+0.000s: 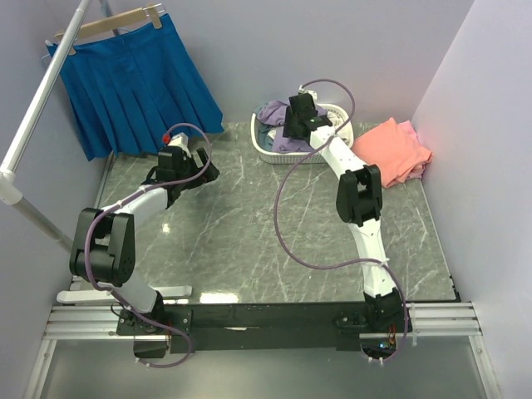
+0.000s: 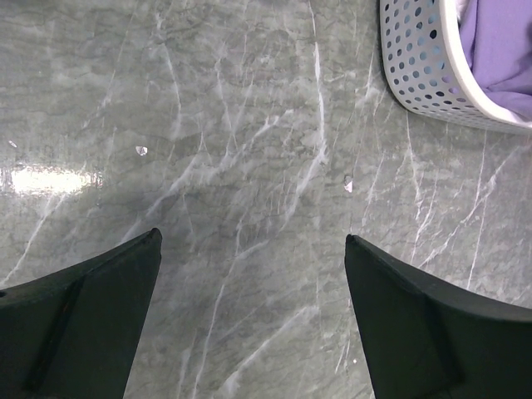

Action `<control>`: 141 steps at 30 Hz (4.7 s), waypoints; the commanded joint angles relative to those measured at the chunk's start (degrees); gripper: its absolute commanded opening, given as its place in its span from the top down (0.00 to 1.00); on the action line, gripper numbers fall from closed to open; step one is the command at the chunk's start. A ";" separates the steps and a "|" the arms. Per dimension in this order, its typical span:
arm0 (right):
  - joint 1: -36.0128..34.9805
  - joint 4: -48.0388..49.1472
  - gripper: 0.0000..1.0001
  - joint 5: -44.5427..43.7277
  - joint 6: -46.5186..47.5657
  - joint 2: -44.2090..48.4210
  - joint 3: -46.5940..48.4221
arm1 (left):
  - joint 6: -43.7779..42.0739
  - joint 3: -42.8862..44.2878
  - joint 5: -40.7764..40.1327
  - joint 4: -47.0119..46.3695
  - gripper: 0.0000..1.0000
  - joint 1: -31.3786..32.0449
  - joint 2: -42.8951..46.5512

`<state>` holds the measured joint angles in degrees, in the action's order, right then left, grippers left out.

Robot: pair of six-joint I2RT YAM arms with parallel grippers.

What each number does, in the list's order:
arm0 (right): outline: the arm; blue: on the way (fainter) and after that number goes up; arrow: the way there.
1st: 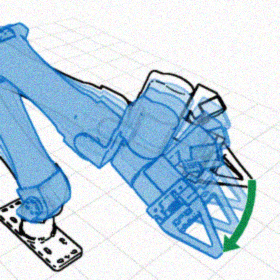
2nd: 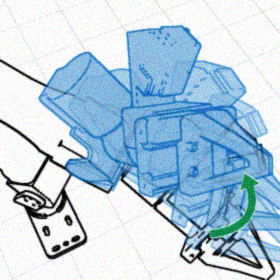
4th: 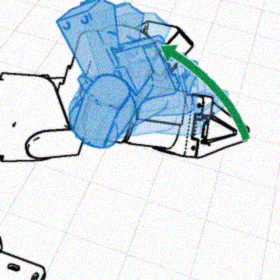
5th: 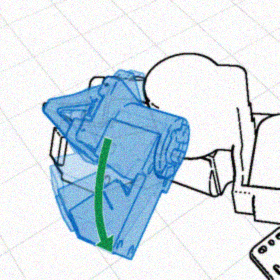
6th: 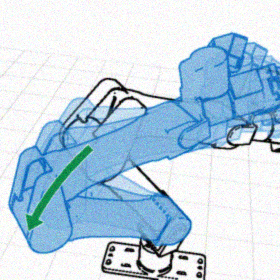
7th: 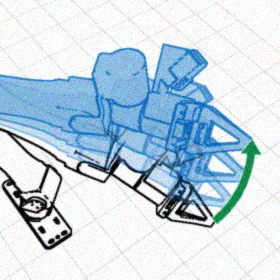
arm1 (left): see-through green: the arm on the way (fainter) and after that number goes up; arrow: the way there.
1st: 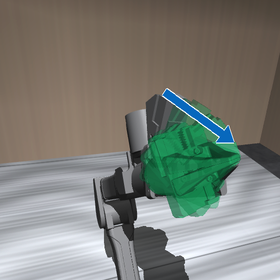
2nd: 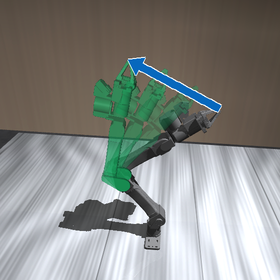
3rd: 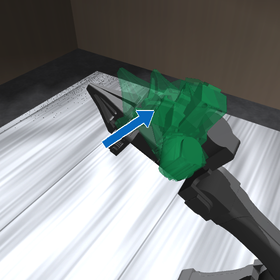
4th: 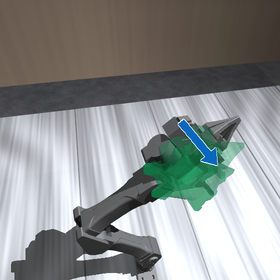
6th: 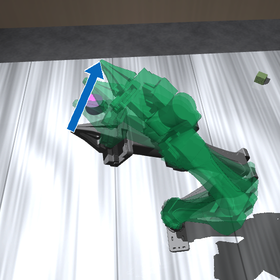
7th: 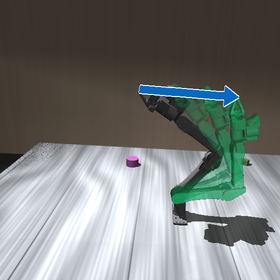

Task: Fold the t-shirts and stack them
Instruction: Grab the tshirt from the pile, then move the tshirt to the center of the board

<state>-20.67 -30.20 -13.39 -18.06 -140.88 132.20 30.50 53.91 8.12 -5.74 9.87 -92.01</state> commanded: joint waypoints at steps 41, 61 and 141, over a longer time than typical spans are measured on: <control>-28.27 14.91 1.00 -10.96 14.99 71.43 -37.63 | 2.80 -15.32 -1.44 0.02 0.23 3.05 28.36; -25.71 6.21 0.00 -18.27 -5.05 85.17 -71.22 | 4.21 -13.22 2.77 2.67 0.11 3.23 31.64; -30.49 6.90 1.00 -9.90 0.74 73.20 -62.78 | 11.16 -23.42 -14.36 13.56 0.07 29.07 35.58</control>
<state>-51.46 -26.61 -15.94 -22.44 -72.75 60.12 42.65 26.00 -2.44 8.29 38.72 -55.66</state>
